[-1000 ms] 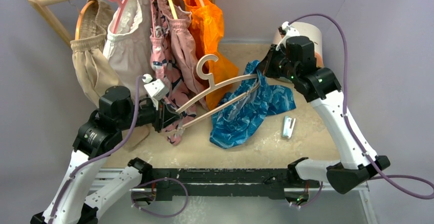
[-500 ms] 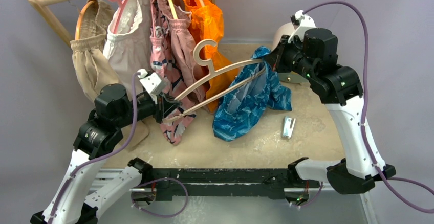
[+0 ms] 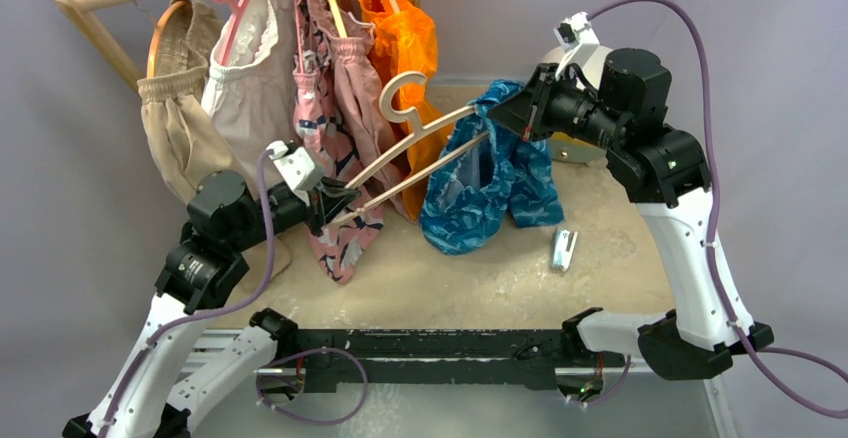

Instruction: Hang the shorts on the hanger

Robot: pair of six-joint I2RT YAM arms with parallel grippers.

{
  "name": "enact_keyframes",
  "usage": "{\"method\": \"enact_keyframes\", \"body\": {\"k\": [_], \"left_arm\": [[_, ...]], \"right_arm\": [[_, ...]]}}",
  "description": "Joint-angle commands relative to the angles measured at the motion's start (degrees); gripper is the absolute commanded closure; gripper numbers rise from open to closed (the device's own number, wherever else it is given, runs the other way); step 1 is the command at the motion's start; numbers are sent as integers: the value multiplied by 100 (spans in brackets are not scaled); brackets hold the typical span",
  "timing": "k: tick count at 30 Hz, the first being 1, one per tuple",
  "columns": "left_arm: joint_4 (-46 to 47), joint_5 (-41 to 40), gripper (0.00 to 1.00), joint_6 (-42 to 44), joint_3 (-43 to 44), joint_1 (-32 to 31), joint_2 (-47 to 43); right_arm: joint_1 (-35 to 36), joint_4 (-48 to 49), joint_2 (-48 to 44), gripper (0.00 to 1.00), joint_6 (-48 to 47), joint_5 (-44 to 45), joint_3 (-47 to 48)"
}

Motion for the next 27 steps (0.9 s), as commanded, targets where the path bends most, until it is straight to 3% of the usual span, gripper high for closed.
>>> {"method": "enact_keyframes", "body": {"k": [1,11,23,27], "left_arm": [[1227,46,100,53,-44,10,-126],[1466,64,100,101,-142,11,-159],[1883,724,100,29,-646,10,-272],[2073,786,100,-68,-757,8,-363]], "right_arm": [[3,892,-239,100,408,-1038,-92],[18,1816,-355,100,814,-1843,-621],[294,3036,-457,100,1391,-1914,-1328],[488,2985,-315,100,1385,-1895,-1398]]}}
